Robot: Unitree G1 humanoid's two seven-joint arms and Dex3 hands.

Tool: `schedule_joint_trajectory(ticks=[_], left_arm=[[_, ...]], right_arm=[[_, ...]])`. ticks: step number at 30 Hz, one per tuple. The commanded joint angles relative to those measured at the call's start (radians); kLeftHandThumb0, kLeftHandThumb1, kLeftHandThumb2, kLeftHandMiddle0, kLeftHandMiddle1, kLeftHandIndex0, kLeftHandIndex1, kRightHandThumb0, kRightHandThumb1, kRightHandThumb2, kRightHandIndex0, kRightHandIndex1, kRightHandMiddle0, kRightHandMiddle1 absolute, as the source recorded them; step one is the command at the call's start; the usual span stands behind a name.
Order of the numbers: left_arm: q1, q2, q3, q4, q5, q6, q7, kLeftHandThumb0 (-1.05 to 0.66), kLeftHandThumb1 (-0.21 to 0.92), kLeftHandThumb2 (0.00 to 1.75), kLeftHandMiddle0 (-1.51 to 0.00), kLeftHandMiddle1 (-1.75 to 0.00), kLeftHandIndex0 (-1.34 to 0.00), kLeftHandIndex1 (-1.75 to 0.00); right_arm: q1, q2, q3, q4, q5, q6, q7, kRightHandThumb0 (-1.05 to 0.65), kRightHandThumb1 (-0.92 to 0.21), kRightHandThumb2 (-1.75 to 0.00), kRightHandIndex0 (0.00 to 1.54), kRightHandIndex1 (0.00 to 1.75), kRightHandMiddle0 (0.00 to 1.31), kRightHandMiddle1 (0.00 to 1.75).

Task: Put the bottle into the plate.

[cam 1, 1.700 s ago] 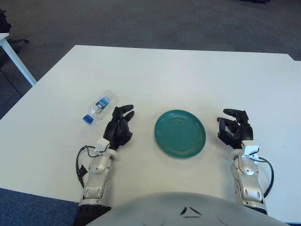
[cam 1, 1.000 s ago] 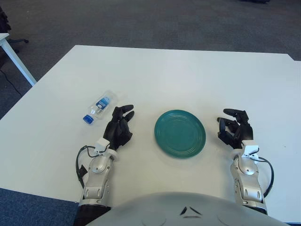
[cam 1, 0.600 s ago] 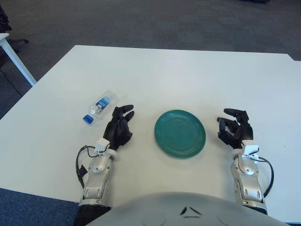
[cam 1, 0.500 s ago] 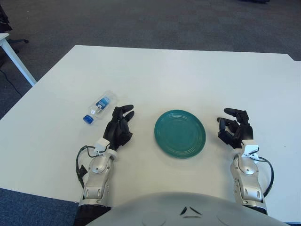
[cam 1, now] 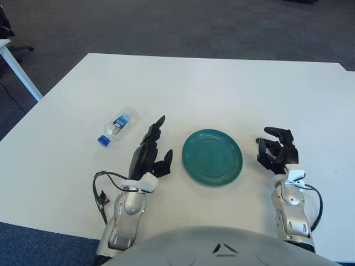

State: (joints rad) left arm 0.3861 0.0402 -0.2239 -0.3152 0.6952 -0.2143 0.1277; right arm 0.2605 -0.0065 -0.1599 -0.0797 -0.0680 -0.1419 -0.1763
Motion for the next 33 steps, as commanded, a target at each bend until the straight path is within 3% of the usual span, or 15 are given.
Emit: schedule_joint_trajectory(ticks=[1,10,19,28,33], left_arm=[[0.028,0.017,-0.068,-0.126,0.208,-0.002,0.078,-1.05,0.92,0.93,-0.1,-0.03,0.0,-0.01],[0.024,0.026,-0.098,-0.141,0.248,0.019,0.085,-1.05,0.92,0.88,-0.06,0.0,0.0,0.0],[-0.023,0.03,-0.111,-0.12,0.369,0.034,0.196,-1.05,0.92,0.9,-0.07,-0.01,0.0,0.0],[-0.106,0.021,-0.13,-0.111,0.533,0.12,0.261,-1.05,0.92,0.97,-0.1,-0.02,-0.03,-0.02],[-0.137,-0.004,-0.136,-0.093,0.566,0.188,0.262,-1.05,0.92,0.95,-0.11,-0.02,-0.04,-0.04]], right_arm=[[0.021,0.003,-0.009,0.058,0.002,0.047,-0.003,-0.49,-0.63,-0.87,0.48,1.0,0.14,1.3],[0.009,0.0,-0.004,0.078,-0.004,0.044,-0.006,-0.51,-0.65,-0.86,0.45,0.99,0.16,1.31],[-0.008,-0.007,0.0,0.117,-0.01,0.027,-0.006,-0.52,-0.7,-0.83,0.44,0.97,0.17,1.29],[-0.026,-0.013,0.001,0.16,-0.013,0.01,-0.012,-0.52,-0.72,-0.82,0.43,0.97,0.17,1.29],[-0.032,-0.015,0.001,0.175,-0.013,0.005,-0.014,-0.52,-0.72,-0.81,0.44,0.97,0.17,1.28]])
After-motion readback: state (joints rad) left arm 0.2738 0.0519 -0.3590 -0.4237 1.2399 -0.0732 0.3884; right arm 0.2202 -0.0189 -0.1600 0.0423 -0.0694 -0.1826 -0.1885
